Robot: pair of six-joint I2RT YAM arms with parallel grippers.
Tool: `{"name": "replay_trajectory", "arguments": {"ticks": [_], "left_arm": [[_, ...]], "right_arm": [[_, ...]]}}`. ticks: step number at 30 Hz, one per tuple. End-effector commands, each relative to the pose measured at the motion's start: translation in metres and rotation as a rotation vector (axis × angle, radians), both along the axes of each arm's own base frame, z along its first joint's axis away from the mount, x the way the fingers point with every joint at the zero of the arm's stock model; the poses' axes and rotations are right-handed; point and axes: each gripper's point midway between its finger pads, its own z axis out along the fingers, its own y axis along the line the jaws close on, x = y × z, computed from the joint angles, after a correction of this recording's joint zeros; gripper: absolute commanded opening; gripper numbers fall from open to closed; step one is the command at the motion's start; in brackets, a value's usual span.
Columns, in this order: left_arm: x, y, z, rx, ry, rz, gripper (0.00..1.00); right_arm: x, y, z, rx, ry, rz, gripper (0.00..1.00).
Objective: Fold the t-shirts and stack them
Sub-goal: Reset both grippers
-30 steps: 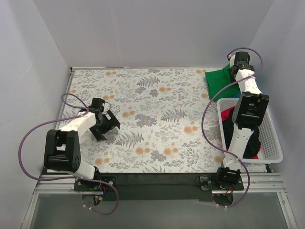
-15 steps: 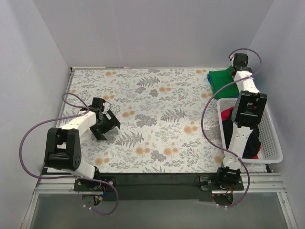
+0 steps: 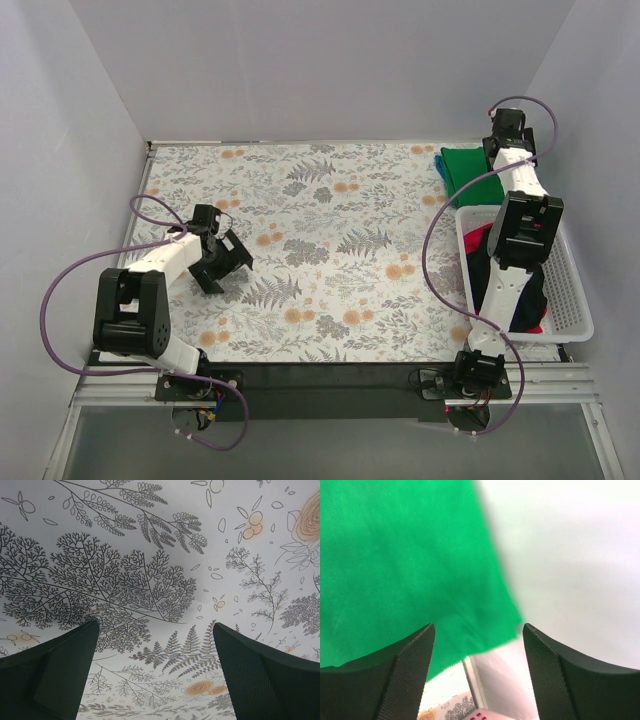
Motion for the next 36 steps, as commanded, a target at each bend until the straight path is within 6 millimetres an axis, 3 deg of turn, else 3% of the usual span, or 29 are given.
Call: {"name": "replay_trajectory", "arguments": {"ticks": [1, 5, 9, 10, 12, 13, 15, 16, 18, 19, 21, 22, 26, 27, 28, 30, 31, 32, 33, 36], "left_arm": [[0.012, -0.003, 0.020, -0.023, -0.077, -0.009, 0.98], [0.013, -0.004, 0.031, -0.031, -0.115, -0.016, 0.98], [0.017, 0.000, 0.050, -0.010, -0.172, -0.028, 0.98], [0.016, 0.002, 0.056, -0.001, -0.184, -0.029, 0.98], [0.020, 0.003, 0.068, 0.009, -0.218, -0.037, 0.98], [0.019, 0.005, 0.073, 0.021, -0.228, -0.046, 0.98], [0.022, 0.007, 0.090, 0.032, -0.276, -0.059, 0.98], [0.021, 0.008, 0.095, 0.043, -0.288, -0.072, 0.98], [0.023, 0.009, 0.115, 0.092, -0.356, -0.086, 0.98], [0.022, 0.009, 0.122, 0.105, -0.377, -0.097, 0.98], [0.019, 0.007, 0.139, 0.147, -0.435, -0.124, 0.98], [0.018, 0.007, 0.149, 0.160, -0.456, -0.130, 0.98], [0.008, 0.002, 0.176, 0.216, -0.541, -0.169, 0.98], [0.004, 0.004, 0.182, 0.222, -0.569, -0.166, 0.98], [0.001, 0.003, 0.184, 0.218, -0.576, -0.168, 0.98], [-0.007, -0.002, 0.179, 0.195, -0.574, -0.176, 0.98], [-0.013, -0.006, 0.180, 0.170, -0.580, -0.184, 0.98], [-0.017, -0.009, 0.177, 0.158, -0.577, -0.193, 0.98], [-0.022, -0.013, 0.170, 0.140, -0.561, -0.198, 0.98], [-0.031, -0.022, 0.172, 0.112, -0.575, -0.230, 0.98]], "right_arm": [[-0.001, 0.006, 0.078, -0.035, -0.185, -0.030, 0.78], [-0.012, 0.032, 0.088, -0.016, -0.195, 0.008, 0.79], [-0.029, 0.079, 0.103, 0.066, -0.240, 0.084, 0.89], [-0.037, 0.087, 0.123, 0.088, -0.287, 0.085, 0.93], [-0.047, 0.107, 0.132, 0.133, -0.309, 0.125, 0.94], [-0.059, 0.113, 0.152, 0.173, -0.356, 0.121, 0.98], [-0.072, 0.128, 0.166, 0.255, -0.385, 0.163, 0.98], [-0.087, 0.133, 0.186, 0.283, -0.423, 0.174, 0.98], [-0.103, 0.148, 0.196, 0.361, -0.449, 0.213, 0.98], [-0.120, 0.152, 0.217, 0.380, -0.498, 0.228, 0.98], [-0.141, 0.164, 0.215, 0.444, -0.493, 0.261, 0.98], [-0.162, 0.167, 0.236, 0.455, -0.550, 0.283, 0.98], [-0.224, 0.178, 0.246, 0.518, -0.635, 0.316, 0.98], [-0.251, 0.181, 0.262, 0.531, -0.706, 0.333, 0.98], [-0.261, 0.183, 0.246, 0.545, -0.687, 0.335, 0.98], [-0.286, 0.186, 0.238, 0.566, -0.704, 0.334, 0.98], [-0.311, 0.187, 0.246, 0.569, -0.761, 0.349, 0.98], [-0.319, 0.187, 0.230, 0.577, -0.743, 0.343, 0.98], [-0.342, 0.186, 0.229, 0.587, -0.777, 0.332, 0.98], [-0.366, 0.187, 0.208, 0.596, -0.783, 0.325, 0.98]]}}
